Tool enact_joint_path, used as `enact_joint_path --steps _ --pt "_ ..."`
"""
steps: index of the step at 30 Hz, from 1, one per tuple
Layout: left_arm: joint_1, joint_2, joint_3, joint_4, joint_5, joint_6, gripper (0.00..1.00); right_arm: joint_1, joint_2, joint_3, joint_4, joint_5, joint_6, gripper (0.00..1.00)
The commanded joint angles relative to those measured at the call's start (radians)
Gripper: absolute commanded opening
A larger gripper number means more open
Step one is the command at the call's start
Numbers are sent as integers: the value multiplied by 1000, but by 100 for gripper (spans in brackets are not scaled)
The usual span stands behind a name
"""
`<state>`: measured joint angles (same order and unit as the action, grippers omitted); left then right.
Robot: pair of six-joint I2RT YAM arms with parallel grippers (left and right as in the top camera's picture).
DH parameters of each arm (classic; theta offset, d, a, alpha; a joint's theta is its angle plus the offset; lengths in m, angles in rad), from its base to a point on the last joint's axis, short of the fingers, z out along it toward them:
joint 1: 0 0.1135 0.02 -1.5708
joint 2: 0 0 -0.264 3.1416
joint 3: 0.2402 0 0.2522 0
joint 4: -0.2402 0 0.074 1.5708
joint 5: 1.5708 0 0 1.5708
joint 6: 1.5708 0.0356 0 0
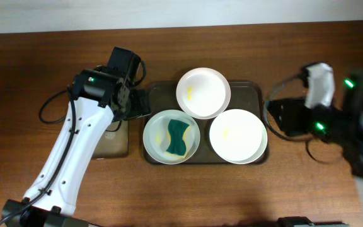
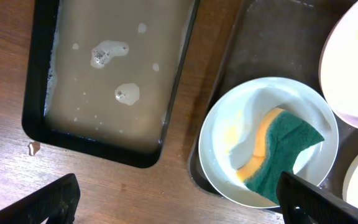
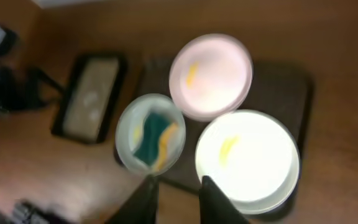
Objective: Clean dirty plates on tray and stack at the side
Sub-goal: 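Reach the right gripper to the front-left plate rim and grip it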
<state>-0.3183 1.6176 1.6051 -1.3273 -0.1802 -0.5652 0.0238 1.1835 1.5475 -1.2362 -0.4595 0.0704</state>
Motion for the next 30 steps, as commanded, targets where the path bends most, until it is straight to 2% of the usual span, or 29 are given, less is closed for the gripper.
enact_joint_path --steps 1,3,6,7,8,10,15,16,20,24,30 --pt "5 6 -1 1 27 13 99 112 104 10 -29 86 -10 22" --pt "4 6 -1 2 38 13 99 180 179 1 -31 150 28 25" --pt "5 6 -1 2 38 13 99 262 291 -1 -18 213 76 47" --pt "5 6 -1 2 38 13 99 291 339 -1 -4 229 82 61" --pt "4 6 -2 2 38 13 99 314 378 -1 11 241 96 68" --pt "5 6 -2 0 37 13 99 358 483 -1 62 285 154 70" --pt "5 7 -2 -3 37 13 99 388 661 -1 135 311 254 63" --pt "5 7 -2 -3 37 13 99 389 690 -1 145 310 261 58" --pt "5 7 -2 -2 37 13 99 395 772 -1 180 255 248 51" --pt "5 9 -2 -2 37 13 99 418 819 -1 196 247 226 33" --pt "5 19 -8 -2 38 13 99 439 822 -21 209 246 227 33"
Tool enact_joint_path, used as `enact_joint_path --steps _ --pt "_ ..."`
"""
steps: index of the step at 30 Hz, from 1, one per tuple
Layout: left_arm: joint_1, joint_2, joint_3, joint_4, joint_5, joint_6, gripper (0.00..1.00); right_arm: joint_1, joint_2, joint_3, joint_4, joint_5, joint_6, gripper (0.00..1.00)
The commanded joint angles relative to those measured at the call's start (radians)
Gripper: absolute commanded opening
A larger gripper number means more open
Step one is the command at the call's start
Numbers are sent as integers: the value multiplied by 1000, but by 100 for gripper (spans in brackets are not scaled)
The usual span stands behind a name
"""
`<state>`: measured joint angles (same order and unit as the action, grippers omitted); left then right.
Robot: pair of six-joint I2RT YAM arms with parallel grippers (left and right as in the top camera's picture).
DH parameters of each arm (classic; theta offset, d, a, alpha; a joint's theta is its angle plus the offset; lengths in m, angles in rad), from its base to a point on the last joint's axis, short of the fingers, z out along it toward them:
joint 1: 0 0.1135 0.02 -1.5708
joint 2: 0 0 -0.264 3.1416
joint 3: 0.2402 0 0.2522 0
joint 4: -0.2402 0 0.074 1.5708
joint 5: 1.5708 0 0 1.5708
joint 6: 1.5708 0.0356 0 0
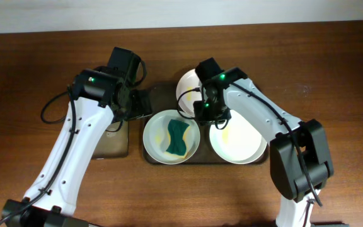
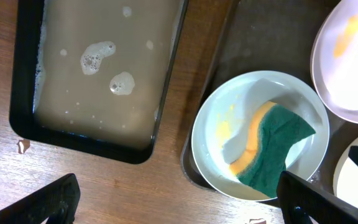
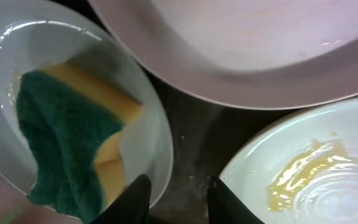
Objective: Clean dirty plates on tray and stack at the side
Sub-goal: 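Reach the right gripper to the front-left plate rim and grip it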
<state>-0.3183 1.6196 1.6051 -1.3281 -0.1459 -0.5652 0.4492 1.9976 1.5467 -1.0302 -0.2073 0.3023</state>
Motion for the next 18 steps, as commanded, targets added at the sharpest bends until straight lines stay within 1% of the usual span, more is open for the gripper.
enact_joint_path --steps 1,4,8,18 --pt "5 19 -11 -1 3 13 99 16 8 -36 14 -6 -5 33" --pt "5 27 -32 6 3 13 99 23 8 -101 84 -14 28 33" --pt "5 37 -57 13 3 13 99 23 8 -164 178 -48 28 33" --pt "5 37 -67 33 12 14 99 67 8 -192 234 -42 29 33"
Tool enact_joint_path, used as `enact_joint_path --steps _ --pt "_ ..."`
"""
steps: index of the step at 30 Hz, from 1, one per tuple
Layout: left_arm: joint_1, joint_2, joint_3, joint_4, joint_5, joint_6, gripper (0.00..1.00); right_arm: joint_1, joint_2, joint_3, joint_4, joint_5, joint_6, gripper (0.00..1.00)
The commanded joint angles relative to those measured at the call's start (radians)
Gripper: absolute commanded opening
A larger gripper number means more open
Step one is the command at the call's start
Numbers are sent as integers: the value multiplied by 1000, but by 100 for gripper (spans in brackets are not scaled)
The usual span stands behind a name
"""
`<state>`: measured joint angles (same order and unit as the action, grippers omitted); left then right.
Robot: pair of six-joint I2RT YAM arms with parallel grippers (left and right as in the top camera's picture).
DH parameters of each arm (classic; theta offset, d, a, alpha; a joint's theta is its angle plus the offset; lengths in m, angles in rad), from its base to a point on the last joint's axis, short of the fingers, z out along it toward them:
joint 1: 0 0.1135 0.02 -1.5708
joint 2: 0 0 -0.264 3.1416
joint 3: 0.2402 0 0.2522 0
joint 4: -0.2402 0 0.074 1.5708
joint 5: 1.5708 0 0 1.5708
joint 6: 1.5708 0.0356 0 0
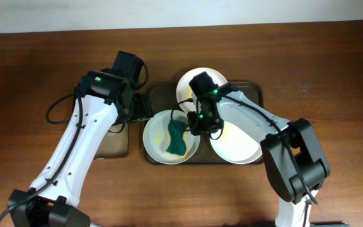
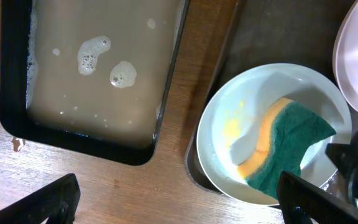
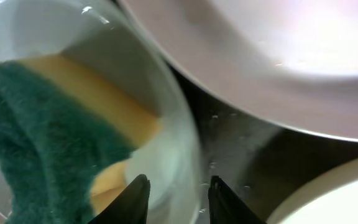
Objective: Clean dirty plates on tray and stack at the side
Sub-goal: 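Reach the right gripper to the front-left plate rim and grip it, then scrub the plate with the sponge in the left gripper while right holds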
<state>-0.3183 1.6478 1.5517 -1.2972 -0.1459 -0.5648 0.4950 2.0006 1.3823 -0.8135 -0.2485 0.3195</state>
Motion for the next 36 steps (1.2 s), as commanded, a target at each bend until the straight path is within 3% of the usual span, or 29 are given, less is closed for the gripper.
enact_joint_path --steps 1,8,12,13,16,24,26,32,36 --pt "5 9 -16 2 15 13 99 22 5 -38 29 -1 12 33" --pt "3 9 -17 3 30 47 99 14 5 -92 82 -2 11 30" --pt "2 9 -29 30 101 121 100 14 5 -92 80 -2 11 13" --pt "2 9 -38 39 119 132 100 14 5 -92 78 -2 11 4" --pt "3 9 -83 82 185 183 98 14 5 -92 71 -2 11 4" --pt "0 9 -273 267 319 222 53 14 5 -92 70 -2 11 4" --pt "-10 9 -322 333 335 222 50 14 5 -92 69 -2 11 4" --pt "-66 13 -439 542 387 209 55 14 5 -92 70 -2 11 4" --pt "-74 24 -480 605 388 161 53 14 5 -92 69 -2 11 4"
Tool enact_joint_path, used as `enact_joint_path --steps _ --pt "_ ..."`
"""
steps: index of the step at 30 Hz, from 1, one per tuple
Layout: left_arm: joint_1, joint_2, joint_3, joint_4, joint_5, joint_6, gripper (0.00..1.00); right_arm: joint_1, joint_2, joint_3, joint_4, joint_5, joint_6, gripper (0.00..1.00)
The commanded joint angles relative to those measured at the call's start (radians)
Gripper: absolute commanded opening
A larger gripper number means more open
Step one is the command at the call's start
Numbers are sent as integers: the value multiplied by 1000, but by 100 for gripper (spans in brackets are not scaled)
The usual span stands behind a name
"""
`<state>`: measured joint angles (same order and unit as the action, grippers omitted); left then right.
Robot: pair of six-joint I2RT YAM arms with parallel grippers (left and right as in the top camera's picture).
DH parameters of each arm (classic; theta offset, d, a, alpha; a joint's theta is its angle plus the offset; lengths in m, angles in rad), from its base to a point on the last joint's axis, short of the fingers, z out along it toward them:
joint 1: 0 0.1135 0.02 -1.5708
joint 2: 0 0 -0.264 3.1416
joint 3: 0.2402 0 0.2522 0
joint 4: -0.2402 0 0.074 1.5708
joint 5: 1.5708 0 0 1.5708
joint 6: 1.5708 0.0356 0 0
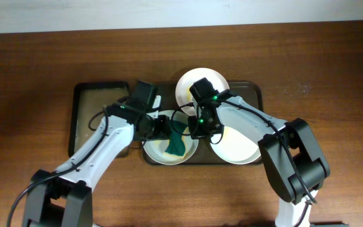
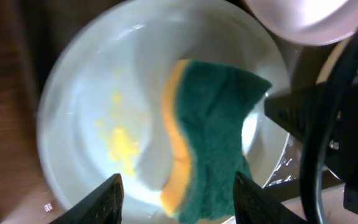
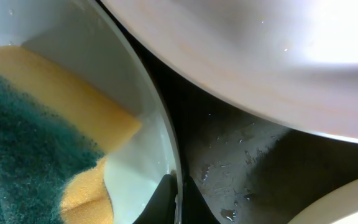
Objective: Clean dirty plates on tray and stack at the side
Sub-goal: 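Scrub the plate with the sponge in the left gripper while right holds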
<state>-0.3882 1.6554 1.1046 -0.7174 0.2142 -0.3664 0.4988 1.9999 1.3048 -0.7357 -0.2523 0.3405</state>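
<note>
On the dark tray (image 1: 251, 88) lie three dirty plates. The front-left white plate (image 1: 153, 148) carries a green-and-yellow sponge (image 1: 176, 145) and a yellow stain (image 2: 123, 142). My right gripper (image 1: 196, 128) is shut on that plate's right rim (image 3: 174, 186). In the left wrist view the sponge (image 2: 219, 143) lies just ahead of my left gripper (image 2: 182, 205), which hangs low and open over the plate. The pink plate (image 1: 210, 82) and the cream plate (image 1: 241, 142) each carry a yellow smear.
A black pan of soapy water (image 1: 93, 120) sits on the table left of the tray. In the right wrist view the pink plate (image 3: 260, 56) overhangs the wet tray floor (image 3: 247, 162). Brown tabletop (image 1: 333, 75) surrounds the tray.
My right gripper, open astride the sponge plate's rim before, is now shut on it. My left gripper has moved from the tray's left edge to low over the sponge.
At first my right arm was off to the right and my left gripper hung open by the tray's left edge. Then my right gripper was over the tray between the plates, then astride the sponge plate's rim. Now it grips that rim, my left over the sponge.
</note>
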Motion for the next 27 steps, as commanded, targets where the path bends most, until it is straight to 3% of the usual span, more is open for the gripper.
enact_joint_path --steps 1,13,14,16,17,24,27 --pt "-4 21 -37 31 27 -37 53 10 6 -14 -8 2 -10 4" --pt "-9 119 -38 108 86 -37 43 10 6 -14 -8 2 -10 4" --pt "-9 124 -38 111 86 -37 41 10 6 -14 -7 2 -10 4" --pt "-9 134 -38 115 86 -36 25 10 6 -14 -7 2 -10 4" --pt "-9 140 -38 117 86 -36 24 10 6 -14 -7 2 -10 4" --pt "-9 207 -39 122 66 -36 26 10 6 -14 -8 2 -10 4" --pt "-9 216 -39 113 -2 -36 20 10 6 -14 -8 2 -10 4"
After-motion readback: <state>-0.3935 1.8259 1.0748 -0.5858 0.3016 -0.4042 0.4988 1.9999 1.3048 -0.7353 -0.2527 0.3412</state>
